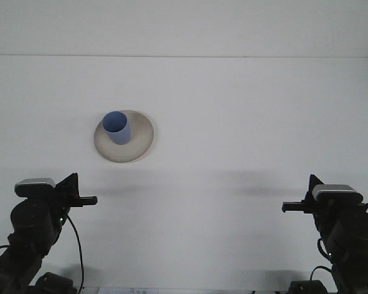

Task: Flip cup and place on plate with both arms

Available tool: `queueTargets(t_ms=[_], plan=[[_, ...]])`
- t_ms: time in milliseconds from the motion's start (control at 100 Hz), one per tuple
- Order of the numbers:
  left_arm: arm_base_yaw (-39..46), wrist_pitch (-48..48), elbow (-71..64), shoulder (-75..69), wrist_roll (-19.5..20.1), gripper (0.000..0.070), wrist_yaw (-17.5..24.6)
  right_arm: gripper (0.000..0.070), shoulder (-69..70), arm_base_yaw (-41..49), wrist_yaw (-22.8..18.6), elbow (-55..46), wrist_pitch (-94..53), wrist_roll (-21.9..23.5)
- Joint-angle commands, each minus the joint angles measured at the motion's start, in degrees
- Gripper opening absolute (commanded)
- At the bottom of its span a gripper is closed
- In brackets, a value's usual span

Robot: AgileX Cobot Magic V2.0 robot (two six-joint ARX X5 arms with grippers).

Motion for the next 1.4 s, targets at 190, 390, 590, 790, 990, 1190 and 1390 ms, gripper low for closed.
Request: queueTargets(t_ms=[190,390,590,790,990,1190,1390], plan=[[-0.3,2.1,0.8,-3.0,0.2,0.0012,-0.4,0.0,0.1,0.1,0.0,0.5,0.5,0.4],[-0.3,2.8,0.8,-5.9,0.2,0.0012,-0.4,0.0,0.1,0.1,0.0,0.5,0.5,0.4],[-0.3,4.5,0.8,-8.0,6.3,0.0012,-0.4,0.0,0.1,0.1,0.0,0.5,0.5,0.4],[0.3,7.7,-3.0,-9.0,8.0,0.0012,-0.4,0.0,0.1,0.1,0.0,0.5,0.5,0.4],[2.1,23.9,-16.4,-15.2,7.9,0.0012,-0.3,0.0,0.1,0.1,0.0,0.5,0.5,0.4],[4.3,29.8,-28.7,-22.6,7.2,0.0012,0.2,0.0,0.1,0.1,0.0,0.5,0.5,0.4],[8.0,29.8,-36.6,-30.1,7.3,0.0012,6.1,0.0,0.1,0.1,0.0,0.5,0.5,0.4]])
